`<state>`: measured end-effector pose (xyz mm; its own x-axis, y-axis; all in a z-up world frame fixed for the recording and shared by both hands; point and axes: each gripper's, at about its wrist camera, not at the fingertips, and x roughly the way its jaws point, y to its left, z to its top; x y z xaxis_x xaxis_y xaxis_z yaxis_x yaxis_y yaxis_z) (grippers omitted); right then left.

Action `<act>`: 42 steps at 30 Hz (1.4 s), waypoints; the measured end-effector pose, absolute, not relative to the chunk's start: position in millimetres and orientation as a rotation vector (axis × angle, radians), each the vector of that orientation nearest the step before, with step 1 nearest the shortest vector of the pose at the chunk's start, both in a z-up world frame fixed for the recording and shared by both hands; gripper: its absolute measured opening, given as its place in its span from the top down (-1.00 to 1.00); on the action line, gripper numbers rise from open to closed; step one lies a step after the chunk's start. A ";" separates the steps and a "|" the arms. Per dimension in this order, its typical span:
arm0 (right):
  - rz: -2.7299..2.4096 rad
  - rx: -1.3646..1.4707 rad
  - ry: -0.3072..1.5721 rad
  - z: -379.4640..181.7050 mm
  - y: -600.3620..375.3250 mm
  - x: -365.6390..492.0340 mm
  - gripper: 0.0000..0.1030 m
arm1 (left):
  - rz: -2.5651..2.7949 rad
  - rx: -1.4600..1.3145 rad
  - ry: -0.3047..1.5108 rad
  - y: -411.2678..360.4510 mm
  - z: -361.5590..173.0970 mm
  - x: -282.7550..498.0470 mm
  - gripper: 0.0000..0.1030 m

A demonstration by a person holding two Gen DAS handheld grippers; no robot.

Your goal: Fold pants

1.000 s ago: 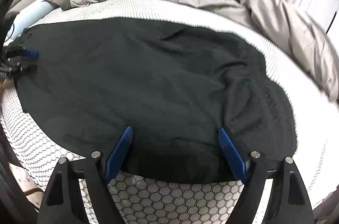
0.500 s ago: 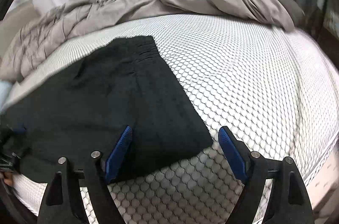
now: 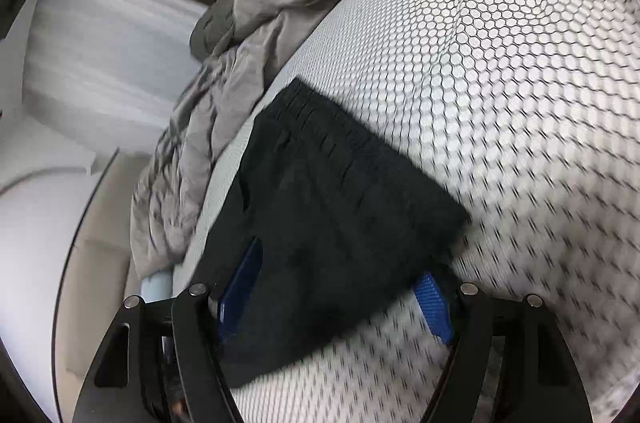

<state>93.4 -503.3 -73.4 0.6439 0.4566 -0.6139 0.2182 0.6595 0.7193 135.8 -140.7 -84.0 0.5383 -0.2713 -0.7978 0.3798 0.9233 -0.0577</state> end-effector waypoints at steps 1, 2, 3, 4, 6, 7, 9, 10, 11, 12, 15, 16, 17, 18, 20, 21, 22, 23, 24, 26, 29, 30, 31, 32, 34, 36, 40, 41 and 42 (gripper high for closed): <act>0.114 0.876 0.875 -77.5 -505.1 101.9 -0.13 | -0.387 0.120 0.923 -140.0 -83.7 135.5 -0.64; 0.058 0.867 0.867 -78.2 -503.0 106.2 -0.02 | -0.387 0.113 0.921 -139.1 -82.9 135.3 -0.64; 0.032 0.854 0.841 -74.7 -500.0 109.9 0.22 | -0.384 0.098 0.917 -137.2 -81.5 134.8 -0.64; 0.029 0.847 0.819 -70.8 -496.5 113.0 0.46 | -0.382 0.081 0.917 -134.3 -79.7 134.4 -0.64; 0.021 0.809 0.783 -56.9 -485.9 116.9 0.60 | -0.376 0.035 0.919 -124.1 -74.2 133.5 -0.64; 0.035 0.780 0.764 -48.3 -478.2 118.7 0.66 | -0.367 0.012 0.910 -116.7 -69.8 132.0 -0.64; 0.106 0.710 0.722 -26.9 -463.4 127.6 0.67 | -0.330 -0.022 0.873 -96.0 -60.4 127.4 -0.64; 0.140 0.661 0.706 -15.4 -451.5 128.1 0.67 | -0.302 -0.034 0.858 -82.3 -55.5 125.1 -0.64; 0.197 0.624 0.688 -4.6 -434.5 129.9 0.67 | -0.283 -0.046 0.850 -71.1 -51.5 123.5 -0.64; 0.257 0.597 0.686 3.8 -414.3 132.5 0.67 | -0.263 -0.061 0.843 -59.6 -48.6 122.0 -0.64; 0.416 0.496 0.705 22.3 -345.0 135.5 0.68 | -0.189 -0.140 0.821 -13.5 -39.2 116.2 -0.64; 0.474 0.453 0.714 27.4 -317.5 138.5 0.69 | -0.168 -0.165 0.812 2.6 -36.7 113.2 -0.64; 0.515 0.424 0.720 30.4 -296.0 132.8 0.69 | -0.140 -0.187 0.801 21.0 -33.9 109.3 -0.64; 0.564 0.394 0.732 32.1 -270.5 133.1 0.69 | -0.104 -0.203 0.789 38.8 -31.4 104.7 -0.64; 0.701 0.354 0.762 31.4 -216.4 132.1 0.69 | -0.048 -0.225 0.774 68.1 -29.1 97.8 -0.64; 0.776 0.327 0.782 28.8 -186.4 132.7 0.65 | -0.021 -0.236 0.767 81.2 -28.6 94.9 -0.64; 0.846 0.274 0.825 23.4 -155.0 133.8 0.46 | 0.025 -0.250 0.761 101.1 -28.8 90.7 -0.64; 0.910 0.214 0.878 16.8 -129.6 130.5 0.26 | 0.057 -0.260 0.759 114.1 -29.2 87.8 -0.64; 0.977 0.148 0.935 8.2 -110.3 121.7 -0.03 | 0.083 -0.274 0.756 127.3 -29.6 85.1 -0.64; 1.045 0.021 1.004 -6.6 -86.6 109.6 -0.10 | 0.122 -0.333 0.754 153.4 -30.2 78.7 -0.64; 1.014 -0.036 0.977 -6.0 -111.0 93.8 -0.10 | 0.077 -0.390 0.756 166.5 -30.1 77.0 -0.64; 0.997 -0.009 0.961 -3.9 -126.2 90.4 -0.10 | 0.050 -0.390 0.762 162.2 -30.9 77.2 -0.64; 0.962 0.014 0.943 -3.5 -146.3 86.4 -0.11 | -0.003 -0.381 0.775 151.5 -32.6 78.5 -0.64; 0.892 0.009 0.930 -5.0 -164.2 82.8 -0.11 | -0.043 -0.375 0.789 141.3 -34.9 80.4 -0.64; 0.726 -0.057 0.952 -14.0 -185.2 87.8 -0.11 | -0.139 -0.357 0.837 114.3 -42.5 89.6 -0.64; 0.652 -0.139 1.027 -33.0 -202.4 90.6 -0.11 | -0.216 -0.283 0.908 85.5 -55.1 97.9 -0.62; 0.622 -0.132 1.035 -42.2 -232.4 86.0 -0.11 | -0.205 -0.089 0.934 53.3 -65.7 94.9 -0.47; 0.621 -0.112 1.030 -40.0 -238.2 86.5 -0.11 | -0.210 -0.100 0.923 54.8 -63.3 94.1 -0.47; 0.613 -0.093 1.025 -37.8 -242.9 87.3 -0.11 | -0.220 -0.125 0.915 57.8 -60.3 93.9 -0.46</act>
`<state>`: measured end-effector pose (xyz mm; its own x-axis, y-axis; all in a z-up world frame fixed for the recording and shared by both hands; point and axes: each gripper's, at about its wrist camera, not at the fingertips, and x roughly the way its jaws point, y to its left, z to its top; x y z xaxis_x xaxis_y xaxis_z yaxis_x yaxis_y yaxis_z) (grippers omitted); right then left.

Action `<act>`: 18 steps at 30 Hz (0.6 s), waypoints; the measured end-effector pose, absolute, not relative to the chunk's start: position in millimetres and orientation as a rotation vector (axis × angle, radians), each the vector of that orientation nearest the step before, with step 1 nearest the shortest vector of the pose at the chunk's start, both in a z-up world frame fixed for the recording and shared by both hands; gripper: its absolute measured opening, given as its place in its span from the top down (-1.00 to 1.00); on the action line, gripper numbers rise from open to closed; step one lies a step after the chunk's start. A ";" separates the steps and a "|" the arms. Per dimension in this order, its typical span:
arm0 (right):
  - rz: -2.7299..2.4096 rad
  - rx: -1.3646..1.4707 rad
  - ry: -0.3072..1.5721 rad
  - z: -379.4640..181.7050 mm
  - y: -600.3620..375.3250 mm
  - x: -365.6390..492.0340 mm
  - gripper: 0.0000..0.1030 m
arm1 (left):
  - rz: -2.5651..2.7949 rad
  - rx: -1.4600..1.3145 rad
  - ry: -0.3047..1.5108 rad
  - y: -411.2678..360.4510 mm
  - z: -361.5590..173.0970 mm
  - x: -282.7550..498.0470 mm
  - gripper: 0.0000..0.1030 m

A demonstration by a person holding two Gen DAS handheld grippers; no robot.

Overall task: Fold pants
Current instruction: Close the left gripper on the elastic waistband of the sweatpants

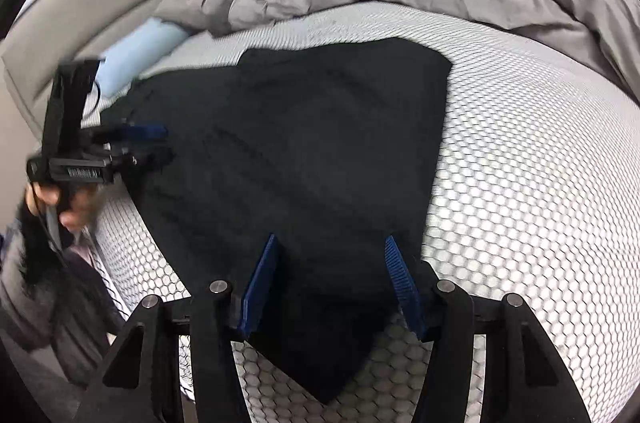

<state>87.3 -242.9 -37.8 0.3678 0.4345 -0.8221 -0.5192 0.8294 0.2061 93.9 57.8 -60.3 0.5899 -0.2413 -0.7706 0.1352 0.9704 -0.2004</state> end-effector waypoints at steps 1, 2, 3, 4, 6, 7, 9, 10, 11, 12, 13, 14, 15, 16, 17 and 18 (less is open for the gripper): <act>0.600 -0.070 1.022 -38.1 -247.2 90.2 -0.11 | -0.235 -0.166 0.904 62.1 -58.0 93.0 -0.46; 0.593 -0.056 1.021 -37.9 -248.9 91.8 -0.11 | -0.257 -0.219 0.890 66.7 -55.5 95.2 -0.45; 0.584 -0.036 1.019 -36.8 -251.0 94.2 -0.11 | -0.270 -0.254 0.884 65.3 -53.3 100.3 -0.42; 0.583 -0.024 1.016 -33.2 -250.8 97.4 -0.11 | -0.292 -0.306 0.881 66.9 -52.2 108.9 -0.39; 0.587 -0.003 1.004 -28.0 -247.3 104.2 -0.11 | -0.332 -0.361 0.888 60.0 -52.0 124.5 -0.22; 0.592 0.008 1.000 -26.1 -245.3 104.7 -0.11 | -0.355 -0.386 0.897 55.1 -52.5 134.7 -0.19; 0.611 0.024 0.989 -22.4 -242.2 100.5 -0.11 | -0.369 -0.405 0.922 46.3 -55.2 151.1 -0.18; 0.614 0.025 0.983 -20.9 -242.6 99.2 -0.11 | -0.358 -0.406 0.931 43.9 -57.2 158.6 -0.18; 0.615 0.026 0.980 -18.7 -240.7 98.6 -0.11 | -0.345 -0.409 0.938 42.3 -58.8 167.6 -0.18; 0.615 0.028 0.980 -18.4 -241.0 98.0 -0.11 | -0.340 -0.413 0.947 39.5 -60.9 175.4 -0.18; 0.616 0.032 0.981 -17.6 -243.1 97.1 -0.11 | -0.345 -0.423 0.969 38.4 -64.7 184.9 -0.18; 0.616 0.035 0.982 -17.2 -244.7 96.3 -0.11 | -0.354 -0.430 1.016 36.8 -70.0 195.2 -0.18; 0.617 0.037 0.984 -17.0 -247.8 94.5 -0.12 | -0.351 -0.429 1.049 35.6 -73.0 202.9 -0.18; 0.617 0.037 0.987 -17.2 -249.5 93.7 -0.12 | -0.350 -0.437 1.053 36.1 -73.6 207.4 -0.18; 0.616 0.038 0.989 -17.0 -250.9 92.7 -0.12 | -0.349 -0.440 1.052 35.8 -73.6 209.9 -0.18; 0.616 0.036 0.992 -17.7 -251.5 92.3 -0.12 | -0.341 -0.444 1.057 35.5 -74.0 212.1 -0.18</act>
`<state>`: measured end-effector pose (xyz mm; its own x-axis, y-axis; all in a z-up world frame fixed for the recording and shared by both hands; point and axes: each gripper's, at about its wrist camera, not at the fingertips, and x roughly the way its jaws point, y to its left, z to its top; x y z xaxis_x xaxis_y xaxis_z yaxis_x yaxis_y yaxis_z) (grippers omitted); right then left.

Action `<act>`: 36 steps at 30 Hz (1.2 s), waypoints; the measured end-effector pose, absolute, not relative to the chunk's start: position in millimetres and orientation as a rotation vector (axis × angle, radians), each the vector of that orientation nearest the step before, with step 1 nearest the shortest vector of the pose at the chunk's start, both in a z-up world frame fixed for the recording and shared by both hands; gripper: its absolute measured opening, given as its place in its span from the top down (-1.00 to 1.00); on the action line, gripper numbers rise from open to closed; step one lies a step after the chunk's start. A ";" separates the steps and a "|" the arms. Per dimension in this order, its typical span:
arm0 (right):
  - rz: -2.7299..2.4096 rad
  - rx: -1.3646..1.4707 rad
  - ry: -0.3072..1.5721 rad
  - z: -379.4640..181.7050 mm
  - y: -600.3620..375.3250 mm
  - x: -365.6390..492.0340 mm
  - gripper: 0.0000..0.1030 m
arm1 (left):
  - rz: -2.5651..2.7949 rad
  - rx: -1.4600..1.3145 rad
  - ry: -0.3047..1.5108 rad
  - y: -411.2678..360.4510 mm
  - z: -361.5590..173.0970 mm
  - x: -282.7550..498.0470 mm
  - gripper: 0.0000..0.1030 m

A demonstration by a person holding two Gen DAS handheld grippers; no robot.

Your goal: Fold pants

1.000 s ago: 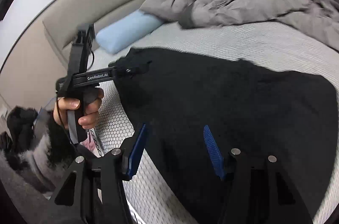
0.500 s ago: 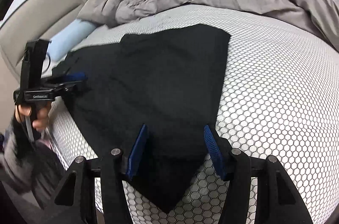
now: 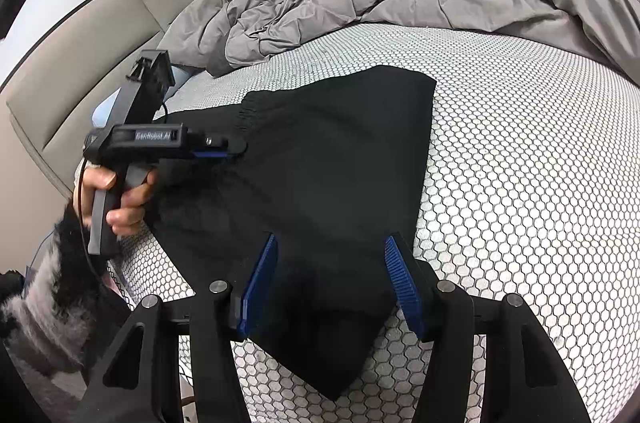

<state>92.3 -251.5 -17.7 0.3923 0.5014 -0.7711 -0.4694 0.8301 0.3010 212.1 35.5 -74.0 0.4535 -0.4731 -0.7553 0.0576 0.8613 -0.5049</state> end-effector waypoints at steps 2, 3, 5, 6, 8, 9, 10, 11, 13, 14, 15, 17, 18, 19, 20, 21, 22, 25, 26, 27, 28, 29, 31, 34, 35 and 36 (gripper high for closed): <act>0.616 0.033 0.999 -19.2 -251.9 91.5 -0.12 | -0.320 -0.427 1.052 33.8 -75.5 212.6 0.02; 0.617 0.032 1.002 -19.9 -251.9 91.4 -0.12 | -0.323 -0.408 1.044 31.0 -75.0 212.1 0.24; 0.618 0.027 1.008 -21.3 -251.1 90.8 -0.12 | -0.297 -0.351 1.009 24.3 -70.1 207.7 0.44; 0.616 0.025 1.010 -21.7 -250.7 90.5 -0.12 | -0.279 -0.331 0.995 23.1 -67.1 205.9 0.69; 0.614 0.022 1.009 -21.5 -249.1 88.8 -0.12 | -0.280 -0.321 0.970 26.2 -59.6 199.2 0.78; 0.614 0.021 1.009 -21.2 -248.4 88.2 -0.12 | -0.282 -0.325 0.963 30.2 -55.9 195.8 0.82; 0.616 0.021 1.008 -21.1 -247.3 87.6 -0.12 | -0.286 -0.345 0.951 36.2 -52.2 192.5 0.86; 0.618 0.021 1.007 -21.0 -246.2 87.2 -0.12 | -0.298 -0.356 0.945 42.6 -49.0 188.9 0.89; 0.620 0.016 1.007 -20.9 -244.1 86.1 -0.12 | -0.306 -0.389 0.945 54.7 -47.9 185.1 0.94; 0.621 0.015 1.007 -21.4 -243.3 86.1 -0.12 | -0.301 -0.394 0.947 58.1 -48.5 184.3 1.00; 0.622 0.015 1.008 -21.6 -243.1 86.2 -0.12 | -0.285 -0.391 0.950 62.3 -48.9 182.7 1.00; 0.618 0.016 1.010 -22.1 -243.3 86.8 -0.12 | -0.275 -0.405 0.956 69.9 -50.7 179.7 1.00; 0.615 0.018 1.012 -22.4 -243.5 87.0 -0.12 | -0.280 -0.413 0.964 71.8 -52.0 177.7 1.00; 0.614 0.018 1.013 -22.8 -243.7 87.2 -0.12 | -0.283 -0.419 0.972 72.9 -53.6 176.1 1.00; 0.614 0.017 1.013 -22.9 -244.1 87.8 -0.12 | -0.300 -0.423 0.980 72.0 -55.5 173.9 1.00; 0.613 0.018 1.014 -23.1 -244.4 88.3 -0.12 | -0.313 -0.429 0.980 71.2 -56.5 172.2 1.00; 0.612 0.019 1.015 -23.3 -244.7 88.6 -0.12 | -0.323 -0.437 0.970 69.6 -56.3 169.3 1.00; 0.616 0.013 1.019 -23.7 -243.6 89.3 -0.12 | -0.352 -0.399 0.940 60.3 -52.2 168.5 0.94; 0.620 0.010 1.020 -24.0 -242.9 89.6 -0.12 | -0.352 -0.398 0.932 57.2 -52.1 171.5 0.88; 0.622 0.009 1.021 -24.4 -241.9 89.7 -0.12 | -0.350 -0.399 0.930 53.7 -52.5 175.2 0.67; 0.626 0.007 1.023 -24.9 -240.7 89.8 -0.12 | -0.344 -0.396 0.932 50.9 -54.6 179.4 0.35; 0.629 0.006 1.024 -25.3 -239.7 89.9 -0.12 | -0.336 -0.395 0.935 47.2 -58.0 183.8 0.20; 0.634 0.003 1.024 -25.9 -238.0 89.9 -0.12 | -0.351 -0.406 0.953 39.0 -67.4 192.3 0.09; 0.630 0.007 1.022 -26.2 -239.5 90.6 -0.12 | -0.344 -0.399 0.941 32.9 -72.1 193.0 0.21; 0.629 0.009 1.022 -26.3 -240.7 91.0 -0.12 | -0.341 -0.384 0.935 30.9 -71.2 192.0 0.28; 0.626 0.011 1.022 -26.2 -241.6 91.2 -0.12 | -0.337 -0.370 0.928 30.0 -69.9 190.7 0.41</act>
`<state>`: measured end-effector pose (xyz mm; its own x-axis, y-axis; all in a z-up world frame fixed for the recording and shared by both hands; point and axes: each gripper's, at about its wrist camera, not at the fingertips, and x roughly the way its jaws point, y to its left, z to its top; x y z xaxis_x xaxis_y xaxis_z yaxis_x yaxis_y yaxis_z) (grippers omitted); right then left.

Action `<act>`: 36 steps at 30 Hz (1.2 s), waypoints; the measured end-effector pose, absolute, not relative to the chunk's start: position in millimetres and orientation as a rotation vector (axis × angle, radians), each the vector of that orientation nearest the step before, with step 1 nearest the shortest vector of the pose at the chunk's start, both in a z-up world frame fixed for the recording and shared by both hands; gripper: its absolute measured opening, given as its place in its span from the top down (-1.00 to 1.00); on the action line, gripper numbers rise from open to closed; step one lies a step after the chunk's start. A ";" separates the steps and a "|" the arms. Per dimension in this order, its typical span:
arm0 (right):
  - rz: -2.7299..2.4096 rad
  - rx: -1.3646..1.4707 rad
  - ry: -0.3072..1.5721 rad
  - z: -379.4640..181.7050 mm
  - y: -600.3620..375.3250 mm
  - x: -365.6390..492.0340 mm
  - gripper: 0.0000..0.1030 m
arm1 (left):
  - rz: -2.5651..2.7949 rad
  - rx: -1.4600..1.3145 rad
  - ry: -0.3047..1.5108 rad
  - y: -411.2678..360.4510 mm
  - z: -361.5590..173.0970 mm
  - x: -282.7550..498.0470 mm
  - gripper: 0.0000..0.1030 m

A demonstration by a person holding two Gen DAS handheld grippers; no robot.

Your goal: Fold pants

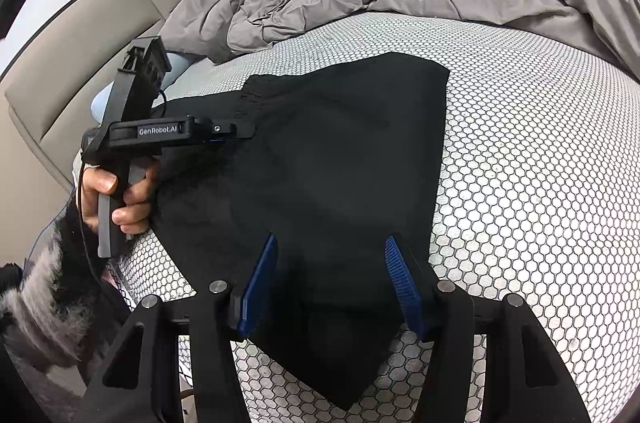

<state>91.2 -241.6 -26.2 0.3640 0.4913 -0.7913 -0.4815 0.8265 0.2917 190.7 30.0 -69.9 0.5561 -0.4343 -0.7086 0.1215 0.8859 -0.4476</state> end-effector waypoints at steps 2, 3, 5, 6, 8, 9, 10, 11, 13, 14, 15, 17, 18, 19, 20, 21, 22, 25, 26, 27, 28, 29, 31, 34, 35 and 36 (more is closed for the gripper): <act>0.621 0.015 1.022 -26.0 -243.6 91.5 -0.12 | -0.309 -0.342 0.906 31.1 -64.4 185.5 0.70; 0.621 0.016 1.021 -25.8 -244.2 91.8 -0.12 | -0.297 -0.344 0.888 34.2 -61.6 183.5 0.74; 0.620 0.013 1.020 -25.6 -244.2 91.0 -0.12 | -0.274 -0.353 0.852 37.2 -55.6 179.0 0.84; 0.619 0.013 1.018 -25.3 -244.3 90.7 -0.12 | -0.277 -0.352 0.848 37.5 -52.8 177.9 0.88; 0.622 0.013 1.014 -24.6 -243.9 90.6 -0.12 | -0.278 -0.352 0.826 38.8 -44.0 173.9 0.91; 0.623 0.012 1.013 -24.3 -243.7 90.4 -0.12 | -0.285 -0.353 0.824 40.8 -41.5 173.7 0.90; 0.624 0.012 1.012 -24.4 -243.1 90.4 -0.12 | -0.285 -0.348 0.838 42.7 -41.9 175.0 0.90; 0.625 0.011 1.014 -24.8 -242.8 90.7 -0.12 | -0.266 -0.346 0.859 45.5 -45.3 177.0 0.90; 0.624 0.005 1.018 -26.2 -241.8 91.3 -0.12 | -0.239 -0.333 0.899 45.0 -55.8 181.4 0.78; 0.625 0.003 1.021 -27.0 -241.4 91.7 -0.12 | -0.204 -0.289 0.924 40.9 -62.7 183.4 0.72; 0.625 0.002 1.024 -27.5 -241.1 92.1 -0.12 | -0.190 -0.271 0.946 39.4 -67.4 184.4 0.70; 0.622 -0.002 1.026 -28.1 -240.7 92.1 -0.12 | -0.210 -0.322 0.954 45.7 -68.4 181.3 0.69; 0.623 -0.001 1.026 -27.8 -240.4 92.0 -0.12 | -0.233 -0.372 0.971 53.7 -66.0 178.7 0.64; 0.624 -0.002 1.024 -27.2 -241.1 91.4 -0.12 | -0.251 -0.409 0.986 61.1 -65.6 175.3 0.55; 0.624 -0.002 1.023 -27.0 -242.2 91.5 -0.12 | -0.266 -0.442 0.988 67.6 -64.8 172.3 0.49; 0.624 0.000 1.022 -27.0 -243.6 91.6 -0.14 | -0.282 -0.480 0.982 75.0 -64.8 168.8 0.32; 0.622 0.002 1.022 -27.2 -245.1 91.8 -0.16 | -0.297 -0.512 0.978 81.3 -65.6 165.3 0.19; 0.618 0.006 1.024 -27.8 -246.1 91.6 -0.16 | -0.384 -0.591 1.035 89.5 -77.0 165.4 0.08; 0.617 0.005 1.025 -27.7 -245.4 91.4 -0.16 | -0.399 -0.596 1.062 88.7 -83.8 167.8 0.06; 0.618 0.004 1.025 -27.7 -244.7 91.6 -0.16 | -0.400 -0.591 1.066 87.6 -87.0 169.0 0.03; 0.619 0.004 1.026 -27.9 -243.5 91.8 -0.16 | -0.409 -0.581 1.069 86.7 -90.3 171.9 0.02; 0.623 0.005 1.027 -28.1 -242.0 92.0 -0.16 | -0.416 -0.583 1.069 86.0 -91.4 174.0 0.00; 0.626 0.002 1.030 -29.1 -240.2 92.6 -0.16 | -0.422 -0.585 1.071 85.9 -92.8 178.3 -0.04; 0.625 0.000 1.032 -29.8 -239.9 93.2 -0.16 | -0.387 -0.608 1.085 92.3 -89.9 179.2 -0.04; 0.626 0.002 1.032 -29.6 -241.3 93.1 -0.16 | -0.372 -0.599 1.081 95.7 -86.7 176.4 -0.04; 0.625 0.003 1.031 -29.5 -242.5 93.1 -0.16 | -0.365 -0.596 1.076 98.8 -85.1 175.8 -0.04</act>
<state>93.1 -242.5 -29.5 0.3568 0.4858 -0.7979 -0.4828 0.8271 0.2877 175.8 98.8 -85.1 0.4387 -0.5518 -0.7093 -0.0062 0.7874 -0.6164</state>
